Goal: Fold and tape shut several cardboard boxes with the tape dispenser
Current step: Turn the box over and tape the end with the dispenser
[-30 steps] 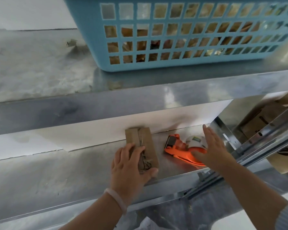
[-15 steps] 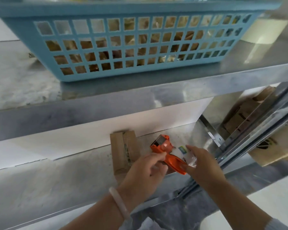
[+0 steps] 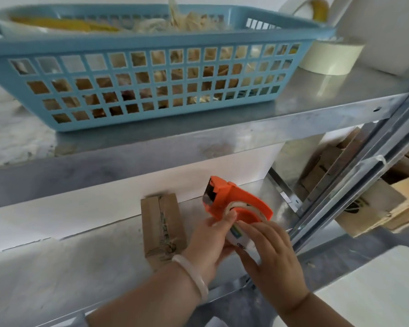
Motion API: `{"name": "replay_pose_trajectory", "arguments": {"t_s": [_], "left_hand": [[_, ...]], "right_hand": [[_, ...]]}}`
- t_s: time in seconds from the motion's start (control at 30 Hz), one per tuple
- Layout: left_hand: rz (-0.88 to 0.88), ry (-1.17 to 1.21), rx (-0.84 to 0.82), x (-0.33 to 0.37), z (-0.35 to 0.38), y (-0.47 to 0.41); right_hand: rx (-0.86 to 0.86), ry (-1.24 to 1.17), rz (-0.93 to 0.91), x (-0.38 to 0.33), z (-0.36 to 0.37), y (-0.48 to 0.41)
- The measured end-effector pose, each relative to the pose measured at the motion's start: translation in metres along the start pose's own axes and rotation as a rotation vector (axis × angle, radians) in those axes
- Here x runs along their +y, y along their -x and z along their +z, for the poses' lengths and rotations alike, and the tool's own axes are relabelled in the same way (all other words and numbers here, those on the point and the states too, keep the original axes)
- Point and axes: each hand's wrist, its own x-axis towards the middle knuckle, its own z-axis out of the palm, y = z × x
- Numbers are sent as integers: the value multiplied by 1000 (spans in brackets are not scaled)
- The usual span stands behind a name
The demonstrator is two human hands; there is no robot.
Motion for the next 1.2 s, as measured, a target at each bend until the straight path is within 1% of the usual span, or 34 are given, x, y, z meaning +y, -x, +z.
{"name": "replay_pose_trajectory", "arguments": {"t_s": [0.1, 0.17, 0.2, 0.23, 0.27, 0.3, 0.33, 0.43, 0.47, 0.5, 0.57, 0.6, 0.67, 0.7, 0.73, 0.77, 0.8, 0.83, 0.87, 0.9, 0.97, 1.0, 1.07, 1.17, 1.2], "left_hand": [[57, -88, 4, 8, -8, -4], [70, -125, -2, 13, -12, -6], [67, -131, -4, 16, -14, -6], [65, -128, -11, 18, -16, -6], [61, -129, -29, 20, -18, -5], [58, -136, -60, 22, -20, -4], [58, -150, -93, 23, -21, -3], [56, -177, -197, 26, -21, 3], [53, -175, -222, 27, -21, 3], [46, -165, -240, 28, -21, 4], [11, -145, -270, 32, -24, 6], [-12, -140, -289, 35, -25, 6], [-48, -129, -319, 39, -28, 6], [-54, -118, -325, 40, -28, 6], [-61, -99, -318, 42, -29, 4], [-66, -59, -312, 44, -30, 2], [-67, -18, -300, 45, -31, 0], [-53, -1, -284, 48, -32, -2], [-33, -34, -250, 50, -33, -3], [1, -123, -211, 52, -34, -3], [79, -345, -136, 56, -36, -4], [119, -419, -106, 59, -38, -5], [185, -462, -61, 64, -42, -4], [259, -485, -37, 72, -43, 0], [296, -510, -37, 74, -42, 2]], "right_hand": [[-58, -132, 26, 1, -4, 0], [-23, -203, 102, 4, -11, -4], [12, -208, 183, 4, -16, -8], [43, -220, 309, 3, -21, -14], [56, -283, 481, 3, -27, -23], [26, -402, 668, -2, -35, -37], [-78, -560, 821, 0, -40, -47], [-391, -1165, 1083, 2, -50, -66], [-470, -1344, 1097, 3, -46, -67], [-480, -1519, 1112, -2, -47, -67], [-427, -1745, 1055, -1, -40, -56], [-394, -1824, 1021, 4, -33, -48], [-390, -1942, 1025, 4, -25, -46], [-400, -2018, 974, 0, -24, -48], [-387, -2021, 876, 2, -22, -46], [-386, -1936, 822, 5, -25, -51], [-398, -1825, 811, 6, -24, -50], [-476, -1791, 815, 6, -23, -49], [-552, -1772, 798, 11, -25, -47], [-588, -1757, 747, 15, -26, -45], [-598, -1690, 652, 19, -30, -46], [-603, -1636, 635, 21, -31, -47], [-629, -1508, 601, 22, -38, -53], [-619, -1368, 507, 21, -47, -57], [-612, -1260, 470, 20, -49, -58]]}}
